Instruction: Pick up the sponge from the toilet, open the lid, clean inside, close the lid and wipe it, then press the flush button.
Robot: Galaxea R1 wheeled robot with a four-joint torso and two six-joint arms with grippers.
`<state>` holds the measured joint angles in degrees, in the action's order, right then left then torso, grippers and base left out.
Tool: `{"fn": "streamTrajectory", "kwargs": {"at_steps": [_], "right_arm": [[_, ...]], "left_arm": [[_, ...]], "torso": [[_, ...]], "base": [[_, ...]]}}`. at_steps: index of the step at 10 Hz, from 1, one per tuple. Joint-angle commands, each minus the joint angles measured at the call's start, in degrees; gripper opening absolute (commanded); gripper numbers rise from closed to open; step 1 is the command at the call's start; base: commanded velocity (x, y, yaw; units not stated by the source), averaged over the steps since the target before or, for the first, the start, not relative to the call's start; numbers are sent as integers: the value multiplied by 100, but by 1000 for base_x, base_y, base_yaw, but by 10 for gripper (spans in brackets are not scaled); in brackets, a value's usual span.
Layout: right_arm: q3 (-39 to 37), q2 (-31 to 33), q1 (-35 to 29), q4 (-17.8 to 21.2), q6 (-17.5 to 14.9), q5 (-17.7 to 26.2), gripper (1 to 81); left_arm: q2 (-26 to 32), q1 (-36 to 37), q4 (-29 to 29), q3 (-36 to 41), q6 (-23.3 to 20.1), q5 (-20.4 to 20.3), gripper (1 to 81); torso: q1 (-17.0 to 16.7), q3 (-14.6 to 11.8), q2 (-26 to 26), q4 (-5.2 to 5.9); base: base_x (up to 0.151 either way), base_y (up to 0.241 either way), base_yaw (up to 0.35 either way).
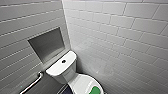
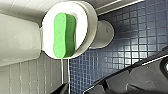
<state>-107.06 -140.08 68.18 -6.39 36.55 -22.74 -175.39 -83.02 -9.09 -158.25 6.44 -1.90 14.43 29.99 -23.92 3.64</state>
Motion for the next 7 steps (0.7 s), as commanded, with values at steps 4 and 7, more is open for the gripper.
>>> {"fn": "streamTrajectory", "kwargs": {"at_steps": [4, 7], "right_arm": [[151, 65, -906, 24, 28, 489, 811], [-93, -197, -1241, -56, 28, 996, 811]], "left_arm": [[21, 26, 48, 4, -2, 384, 811], [12, 0, 48, 4, -2, 348, 811]], "torso": [[734, 540, -1141, 0], [1060, 660, -1652, 0]], "base": [[0, 0, 0], [0, 0, 0]]}}
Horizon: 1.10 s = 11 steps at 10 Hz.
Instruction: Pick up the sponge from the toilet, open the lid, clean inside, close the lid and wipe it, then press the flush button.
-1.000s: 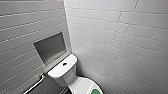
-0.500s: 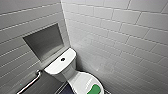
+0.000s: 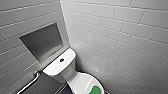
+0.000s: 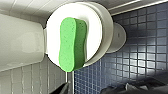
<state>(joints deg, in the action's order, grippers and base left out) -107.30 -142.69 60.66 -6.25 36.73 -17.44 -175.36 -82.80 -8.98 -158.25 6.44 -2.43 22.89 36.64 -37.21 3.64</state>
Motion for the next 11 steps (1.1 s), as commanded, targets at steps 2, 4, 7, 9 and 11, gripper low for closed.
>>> {"fn": "streamTrajectory", "kwargs": {"at_steps": [2, 4, 7, 9, 11], "right_arm": [[-588, -368, -620, -60, 1, 751, 811], [-993, -676, -725, -51, 10, 927, 811], [-1178, -869, -770, -78, 10, 1059, 811], [-1169, -851, -796, -95, 1, 1059, 811], [-1152, -860, -875, -87, 10, 1068, 811]], "left_arm": [[18, -22, 37, 4, -2, 383, 811], [18, -22, 37, 4, -2, 383, 811], [1, -22, 37, 4, 6, 383, 811], [-8, -22, 37, 4, 6, 383, 811], [-8, -22, 37, 4, -2, 383, 811]], "torso": [[487, 2, -759, 0], [752, 2, -1183, 0], [1159, 542, -1832, 0], [1355, 682, -2171, 0], [1576, 443, -2531, 0]], "base": [[0, 0, 0], [0, 0, 0], [0, 0, 0], [0, 0, 0], [0, 0, 0]]}}
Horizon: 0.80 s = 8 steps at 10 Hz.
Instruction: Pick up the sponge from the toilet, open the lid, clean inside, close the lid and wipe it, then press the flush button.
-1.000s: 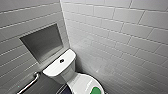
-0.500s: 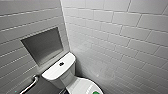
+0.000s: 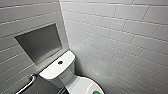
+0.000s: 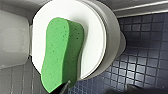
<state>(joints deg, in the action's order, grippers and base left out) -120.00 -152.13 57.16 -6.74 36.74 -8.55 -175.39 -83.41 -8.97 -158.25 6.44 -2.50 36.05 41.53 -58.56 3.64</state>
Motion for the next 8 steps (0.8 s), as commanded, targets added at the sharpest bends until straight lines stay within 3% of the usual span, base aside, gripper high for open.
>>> {"fn": "streamTrajectory", "kwargs": {"at_steps": [1, 3, 4, 5, 6, 7, 8], "right_arm": [[127, 66, -569, -38, 8, 178, 811], [189, 39, -666, -47, 0, 292, 811], [198, 4, -683, -55, -9, 301, 811], [207, -13, -684, -82, -9, 301, 811], [189, -31, -683, -99, -9, 301, 811], [207, -39, -683, -134, -9, 318, 811], [207, -66, -701, -143, -9, 389, 811]], "left_arm": [[-6, 31, 36, 4, -2, 391, 811], [-14, 39, 36, 4, -2, 399, 811], [-14, 30, 36, 22, -2, 391, 811], [-14, 39, 36, 22, -2, 391, 811], [-6, 31, 36, 13, 7, 399, 811], [-6, 39, 36, 22, 7, 408, 811], [-14, 39, 36, 22, -2, 417, 811]], "torso": [[356, -9, -551, 0], [597, 50, -940, 0], [734, 475, -1161, 0], [859, 601, -1358, 0], [579, 651, -938, 0], [654, 225, -1071, 0], [682, 304, -1104, 0]], "base": [[0, 0, 0], [0, 0, 0], [0, 0, 0], [0, 0, 0], [0, 0, 0], [0, 0, 0], [0, 0, 0]]}}
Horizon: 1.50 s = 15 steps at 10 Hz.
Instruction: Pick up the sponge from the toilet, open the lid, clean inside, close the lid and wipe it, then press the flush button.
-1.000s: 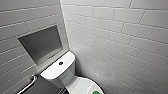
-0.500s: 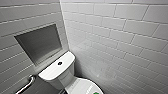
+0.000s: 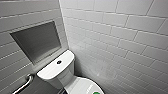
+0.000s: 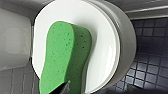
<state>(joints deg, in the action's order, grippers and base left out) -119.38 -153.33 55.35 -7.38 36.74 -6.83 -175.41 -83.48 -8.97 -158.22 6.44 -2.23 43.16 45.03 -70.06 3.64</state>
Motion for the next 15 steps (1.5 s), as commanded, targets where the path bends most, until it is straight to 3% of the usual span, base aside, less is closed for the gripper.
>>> {"fn": "streamTrajectory", "kwargs": {"at_steps": [1, 6, 8, 10, 12, 15], "right_arm": [[101, -32, -581, -80, -9, 295, 811], [-251, -438, -774, -71, -9, 489, 811], [-277, -473, -809, -71, -27, 481, 811], [-242, -473, -853, -71, -27, 481, 811], [-33, -438, -985, -71, -27, 481, 811], [206, -376, -1161, -71, -44, 481, 811]], "left_arm": [[-12, 38, 44, 19, 7, 398, 811], [-3, 38, 36, 2, 7, 408, 811], [-12, 46, 36, 10, 7, 416, 811], [-12, 46, 27, 10, 7, 416, 811], [-12, 38, 19, 10, -2, 416, 811], [-21, 38, 18, 19, -2, 425, 811]], "torso": [[-2, -5, 5, 0], [6, -5, -9, 0], [6, 538, -11, 0], [6, 692, -13, 0], [9, 500, -13, 0], [13, 603, -11, -2]], "base": [[0, 0, 0], [0, 0, 0], [0, 0, 0], [0, 0, 0], [0, 0, 0], [0, 0, 0]]}}
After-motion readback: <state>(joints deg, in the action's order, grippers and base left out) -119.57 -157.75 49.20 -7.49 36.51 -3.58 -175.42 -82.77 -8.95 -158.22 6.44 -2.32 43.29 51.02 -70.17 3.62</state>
